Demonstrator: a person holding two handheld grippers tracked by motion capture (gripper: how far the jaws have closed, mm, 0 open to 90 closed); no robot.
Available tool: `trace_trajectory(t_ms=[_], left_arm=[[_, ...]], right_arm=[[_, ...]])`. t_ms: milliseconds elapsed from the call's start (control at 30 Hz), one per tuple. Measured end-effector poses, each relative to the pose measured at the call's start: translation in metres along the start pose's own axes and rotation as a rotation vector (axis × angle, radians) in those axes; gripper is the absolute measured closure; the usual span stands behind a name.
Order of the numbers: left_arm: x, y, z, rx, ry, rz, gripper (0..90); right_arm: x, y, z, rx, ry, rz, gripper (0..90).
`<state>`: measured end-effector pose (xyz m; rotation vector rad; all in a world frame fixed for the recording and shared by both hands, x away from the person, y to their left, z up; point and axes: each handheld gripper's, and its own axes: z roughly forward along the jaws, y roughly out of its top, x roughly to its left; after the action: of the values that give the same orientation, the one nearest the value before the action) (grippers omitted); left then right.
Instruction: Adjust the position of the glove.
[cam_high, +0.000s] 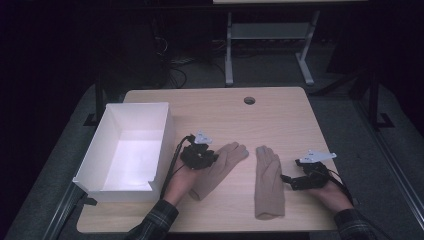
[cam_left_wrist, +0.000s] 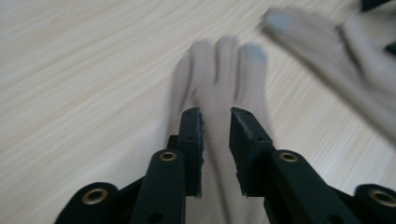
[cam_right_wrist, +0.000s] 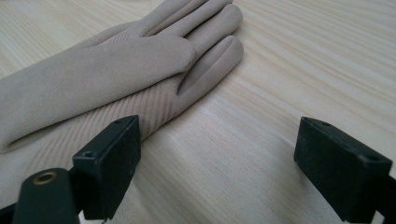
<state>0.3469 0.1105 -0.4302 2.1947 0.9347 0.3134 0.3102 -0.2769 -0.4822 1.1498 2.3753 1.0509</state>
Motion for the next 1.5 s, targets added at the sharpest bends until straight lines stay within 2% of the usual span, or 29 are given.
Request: trace_trajectory(t_ms=[100,133,467,533,667,767,833,867,967,1000,1100,1133,1233,1400,1500], left_arm=[[0.006,-0.009,0.0,-0.001,0.019,-0.028,65.4],[0.008,-0.012,0.002,0.002,0.021,-0.058,64.2],[0.014,-0.016,0.021,0.042,0.054,-0.053,60.9],[0.014,-0.018,0.024,0.067,0.046,-0.055,60.3],[0.014,-0.019,0.025,0.058,0.029,-0.054,63.6],[0.012,-0.02,0.025,0.054,0.005,-0.054,73.0],[0.011,-0.019,0.026,0.058,-0.004,-0.047,80.4],[0.01,-0.018,0.026,0.059,-0.003,-0.046,82.3],[0.012,-0.018,0.025,0.055,-0.023,-0.066,85.2],[0.012,-0.018,0.025,0.041,-0.043,-0.094,85.4],[0.01,-0.016,0.024,0.023,-0.056,-0.096,85.8],[0.009,-0.014,0.023,0.013,-0.06,-0.098,85.9],[0.006,-0.011,0.02,-0.022,-0.081,-0.107,86.0],[0.002,-0.006,0.016,-0.055,-0.098,-0.109,86.1],[-0.001,-0.003,0.012,-0.075,-0.114,-0.112,86.1]], right_arm=[[0.0,0.0,0.0,0.0,0.0,0.001,14.2],[0.0,0.0,0.0,0.0,0.0,0.001,14.2],[0.0,0.0,0.0,0.0,0.001,0.0,14.2],[0.0,0.0,0.0,0.0,0.002,-0.001,14.3],[0.0,0.0,0.0,0.001,0.003,-0.005,15.4],[-0.002,0.002,-0.004,0.011,0.014,0.003,24.0],[-0.002,0.003,-0.007,0.008,0.031,0.017,35.5],[-0.002,0.003,-0.01,0.001,0.04,0.009,40.9],[0.001,0.006,-0.015,-0.015,0.073,0.0,62.4],[0.002,0.006,-0.016,-0.008,0.087,-0.008,68.1],[0.005,0.006,-0.015,0.028,0.138,-0.02,82.9],[0.005,0.006,-0.014,0.033,0.146,-0.035,85.0],[0.007,0.007,-0.012,0.061,0.182,-0.035,89.0],[0.01,0.007,-0.01,0.074,0.233,-0.051,89.8],[0.012,0.008,-0.009,0.078,0.245,-0.056,89.8]])
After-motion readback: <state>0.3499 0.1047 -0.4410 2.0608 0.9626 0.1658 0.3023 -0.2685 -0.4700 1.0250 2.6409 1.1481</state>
